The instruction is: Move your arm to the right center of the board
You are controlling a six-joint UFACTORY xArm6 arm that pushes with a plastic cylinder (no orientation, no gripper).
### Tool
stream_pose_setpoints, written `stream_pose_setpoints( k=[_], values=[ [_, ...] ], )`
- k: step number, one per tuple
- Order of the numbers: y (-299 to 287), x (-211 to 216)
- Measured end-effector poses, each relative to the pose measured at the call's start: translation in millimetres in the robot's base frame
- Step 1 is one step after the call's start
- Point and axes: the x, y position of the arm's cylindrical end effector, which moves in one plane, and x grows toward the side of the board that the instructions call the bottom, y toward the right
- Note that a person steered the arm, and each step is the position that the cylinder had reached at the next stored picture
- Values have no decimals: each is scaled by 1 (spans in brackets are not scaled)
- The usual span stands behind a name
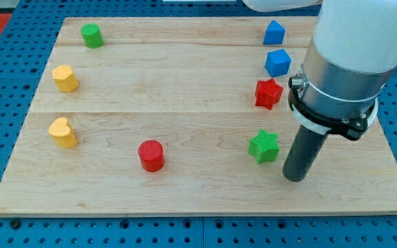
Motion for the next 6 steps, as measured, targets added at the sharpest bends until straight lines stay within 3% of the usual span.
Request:
stream_pose_setpoints(
  k=[1,2,4,6],
  values=[
    [-4,7],
    [-55,21],
    [72,-40],
    [117,-127]
  ],
)
